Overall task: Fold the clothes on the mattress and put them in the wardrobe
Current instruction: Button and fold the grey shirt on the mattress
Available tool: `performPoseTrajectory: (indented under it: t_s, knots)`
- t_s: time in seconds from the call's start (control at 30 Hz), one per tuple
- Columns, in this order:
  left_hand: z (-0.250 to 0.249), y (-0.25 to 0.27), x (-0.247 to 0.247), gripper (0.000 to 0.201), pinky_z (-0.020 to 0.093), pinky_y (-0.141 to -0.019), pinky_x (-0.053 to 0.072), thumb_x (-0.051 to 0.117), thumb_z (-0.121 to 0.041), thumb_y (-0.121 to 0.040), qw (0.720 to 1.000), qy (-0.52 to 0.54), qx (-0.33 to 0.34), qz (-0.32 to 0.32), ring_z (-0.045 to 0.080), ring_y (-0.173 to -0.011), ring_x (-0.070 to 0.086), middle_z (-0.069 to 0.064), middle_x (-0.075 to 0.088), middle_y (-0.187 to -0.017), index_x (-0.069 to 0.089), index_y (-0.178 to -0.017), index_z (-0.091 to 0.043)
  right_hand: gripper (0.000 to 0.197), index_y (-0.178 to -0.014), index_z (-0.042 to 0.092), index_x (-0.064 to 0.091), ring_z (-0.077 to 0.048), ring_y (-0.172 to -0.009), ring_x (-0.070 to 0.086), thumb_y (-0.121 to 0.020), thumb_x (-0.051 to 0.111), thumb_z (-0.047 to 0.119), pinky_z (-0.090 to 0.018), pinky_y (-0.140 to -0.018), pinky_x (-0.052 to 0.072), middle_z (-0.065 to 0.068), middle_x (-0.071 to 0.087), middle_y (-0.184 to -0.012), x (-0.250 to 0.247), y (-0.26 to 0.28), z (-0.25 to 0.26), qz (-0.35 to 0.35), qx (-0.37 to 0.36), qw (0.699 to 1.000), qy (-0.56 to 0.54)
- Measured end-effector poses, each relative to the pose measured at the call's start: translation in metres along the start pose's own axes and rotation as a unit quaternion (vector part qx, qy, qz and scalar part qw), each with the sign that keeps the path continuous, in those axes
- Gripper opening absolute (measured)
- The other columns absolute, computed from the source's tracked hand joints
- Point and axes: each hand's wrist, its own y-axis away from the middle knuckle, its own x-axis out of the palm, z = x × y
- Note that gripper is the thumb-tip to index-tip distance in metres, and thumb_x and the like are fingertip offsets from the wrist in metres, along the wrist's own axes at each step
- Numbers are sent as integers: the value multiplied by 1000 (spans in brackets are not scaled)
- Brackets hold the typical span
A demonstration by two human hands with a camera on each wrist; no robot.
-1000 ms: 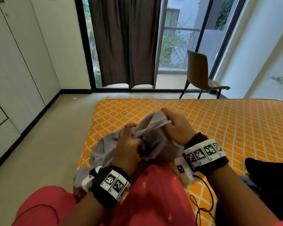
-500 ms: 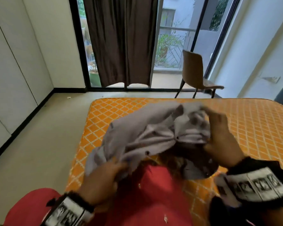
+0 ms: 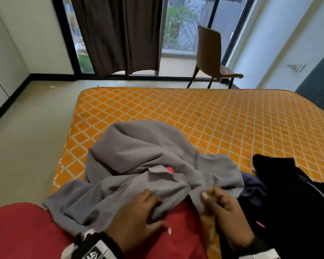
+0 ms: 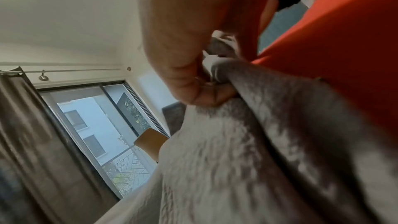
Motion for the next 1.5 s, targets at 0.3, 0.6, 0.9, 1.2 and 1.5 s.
performPoseTrajectory:
  t_s: [0.3,0.6,0.9,1.2,1.5]
  knots:
    - [14,-8,-16,18,20,-59,41,61,-11,-87,956,150,-173,-183,5,-71,58,-8,61,-74,51,-91,-25,32,-64,18,54,-3,-62,43,-80,76,35,-25,-59,38,5,49,-61,-8,-10,-69,31,20,989,142]
    - [5,10,-16,47,21,-60,43,65,-73,-71,980,146,-128,-49,8,-69,59,-9,63,-72,60,-75,-27,28,-71,21,59,-4,-65,50,-92,58,39,-24,-62,41,10,54,-66,23,-4,-20,213,-47,958,185]
    - [48,-109,-34,29,33,-77,47,50,-44,-94,970,75,-148,-176,15,-86,57,-1,60,-94,60,-96,-18,9,-95,28,62,-5,-60,59,-98,53,27,-27,-60,46,8,64,-68,18,-81,-6,82,-79,934,337]
    - [105,-138,-10,43,28,-74,50,71,-45,-64,932,52,-350,75,26,-90,62,8,66,-99,50,-97,-25,18,-65,23,46,-28,-90,62,-73,53,37,-31,-78,48,-13,62,-88,14,-161,-84,115,185,824,523]
    - [63,-156,-102,38,34,-96,45,44,-8,-91,987,-83,-127,-54,34,-112,58,12,66,-119,69,-119,-16,39,-135,22,48,-34,-101,60,-97,46,17,-42,-84,52,-10,49,-126,39,-165,46,29,16,762,647]
